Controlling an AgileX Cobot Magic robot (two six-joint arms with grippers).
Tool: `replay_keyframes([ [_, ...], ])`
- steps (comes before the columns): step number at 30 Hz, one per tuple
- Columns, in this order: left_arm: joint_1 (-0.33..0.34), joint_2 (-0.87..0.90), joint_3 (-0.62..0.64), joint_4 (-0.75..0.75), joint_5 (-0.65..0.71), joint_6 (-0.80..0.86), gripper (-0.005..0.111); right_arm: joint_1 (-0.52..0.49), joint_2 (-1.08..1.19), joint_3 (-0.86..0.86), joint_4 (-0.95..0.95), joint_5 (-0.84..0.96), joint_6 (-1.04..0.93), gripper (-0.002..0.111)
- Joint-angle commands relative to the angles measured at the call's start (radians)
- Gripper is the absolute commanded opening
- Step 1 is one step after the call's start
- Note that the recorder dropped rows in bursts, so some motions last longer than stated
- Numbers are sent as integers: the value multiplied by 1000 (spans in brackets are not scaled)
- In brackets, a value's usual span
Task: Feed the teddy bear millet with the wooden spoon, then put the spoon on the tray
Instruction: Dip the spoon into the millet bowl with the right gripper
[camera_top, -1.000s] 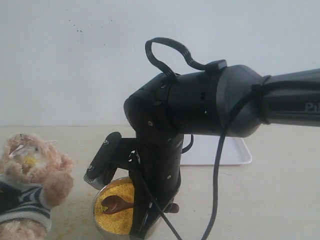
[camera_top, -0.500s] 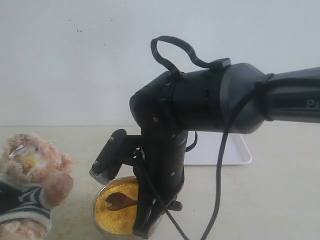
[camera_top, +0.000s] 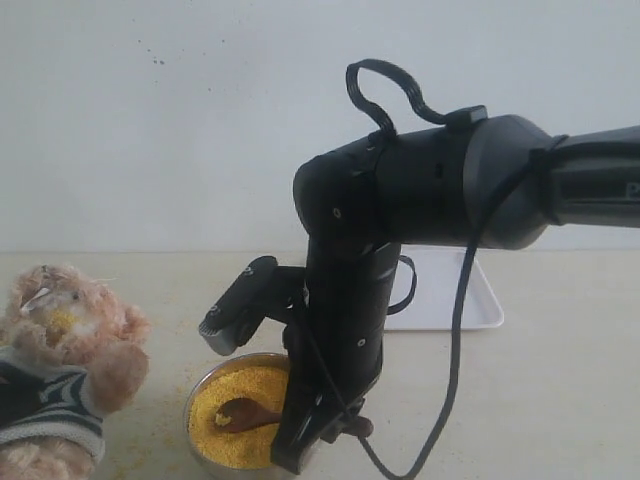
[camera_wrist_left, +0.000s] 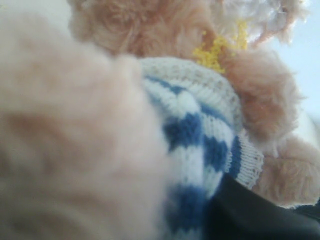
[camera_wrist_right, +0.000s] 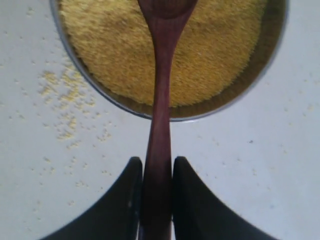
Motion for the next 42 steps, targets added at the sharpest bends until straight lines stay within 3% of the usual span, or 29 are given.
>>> replay_keyframes([
  [1,0,-1,2,-20,25,8,4,-3,-6,-5,72,-27,-33,0],
  [11,0,-1,2,-20,26,8,4,-3,-6,-5,54,-36,-16,0],
  [23,0,-1,2,-20,26,8,4,27,-6,-5,-92,-12,58,0],
  [35,0,-1,2,6,26,8,4,37,-6,-5,-28,-27,49,0],
  [42,0,-1,2,9,26,8,4,37,-6,-5,-159,-53,166,0],
])
